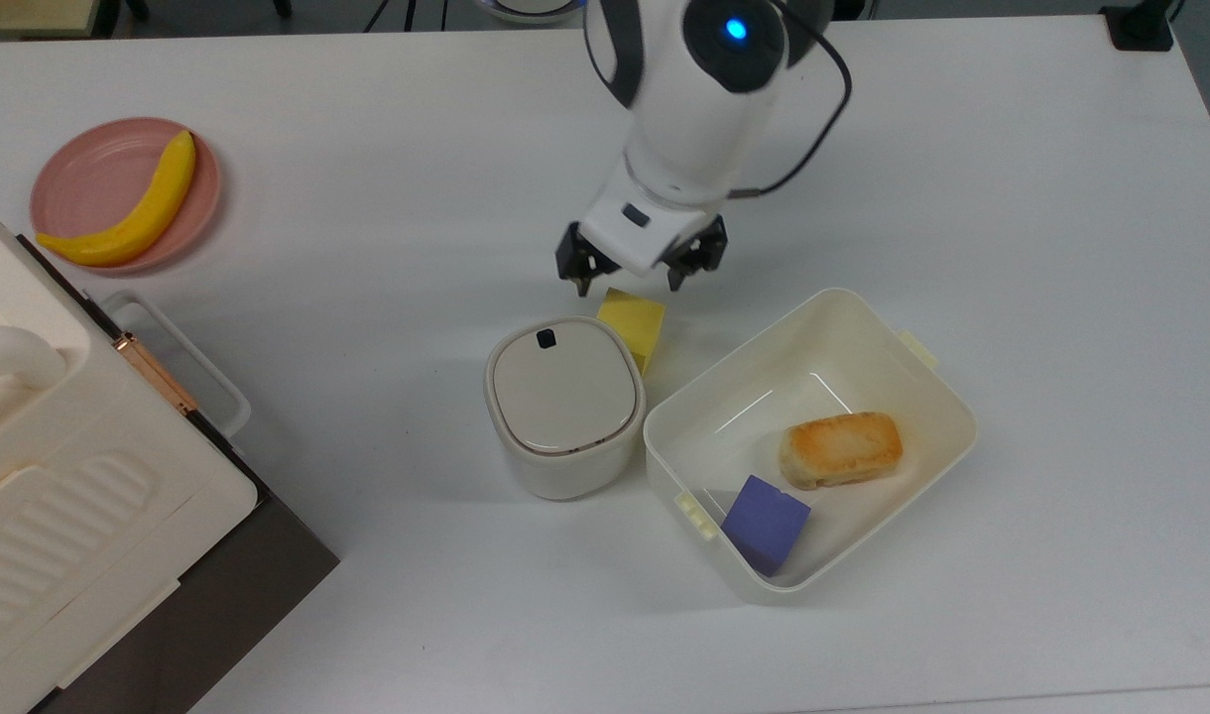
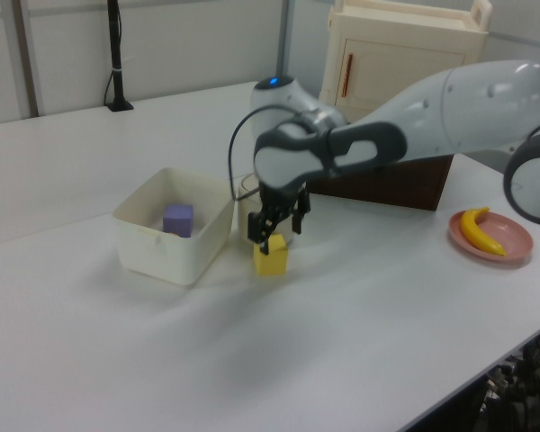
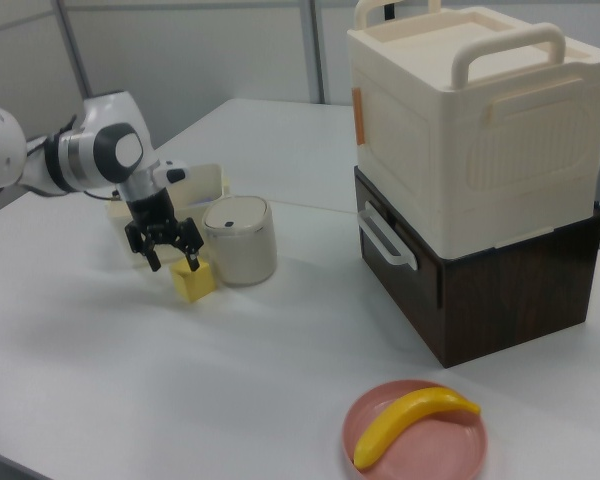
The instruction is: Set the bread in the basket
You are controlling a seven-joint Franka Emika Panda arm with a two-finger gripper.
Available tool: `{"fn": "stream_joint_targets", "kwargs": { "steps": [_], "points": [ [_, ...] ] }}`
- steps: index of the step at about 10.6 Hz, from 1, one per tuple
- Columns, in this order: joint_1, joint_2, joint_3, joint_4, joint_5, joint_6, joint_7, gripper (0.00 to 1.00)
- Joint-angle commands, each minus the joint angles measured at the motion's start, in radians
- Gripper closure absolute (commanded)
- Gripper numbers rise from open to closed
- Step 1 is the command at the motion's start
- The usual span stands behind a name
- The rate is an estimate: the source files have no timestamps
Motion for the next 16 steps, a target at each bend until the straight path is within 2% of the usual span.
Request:
{"fn": "stream_joint_targets", "kwargs": {
  "steps": [1,2,3,5,6,7,8,13,15,16],
  "points": [
    [0.037,0.060,-0.009,-0.018,-0.043,0.136,0.136,0.00],
    [0.037,0.071,-0.009,-0.017,-0.059,0.159,0.146,0.00],
    [0.031,0.071,-0.009,-0.017,-0.079,0.162,0.144,0.11],
    [0.021,0.071,-0.011,-0.020,-0.112,0.161,0.117,0.58],
    [0.016,0.068,-0.011,-0.020,-0.112,0.158,0.076,0.76],
    [0.016,0.061,-0.011,-0.018,-0.112,0.150,0.046,0.92],
    [0.016,0.042,-0.011,-0.020,-0.112,0.145,0.040,1.00],
    [0.021,-0.045,-0.008,-0.017,-0.099,0.063,-0.009,1.00],
    [0.018,-0.085,-0.008,-0.011,-0.061,0.029,-0.034,1.00],
    [0.017,-0.085,-0.009,-0.006,-0.038,0.020,-0.038,0.42]
  ]
}}
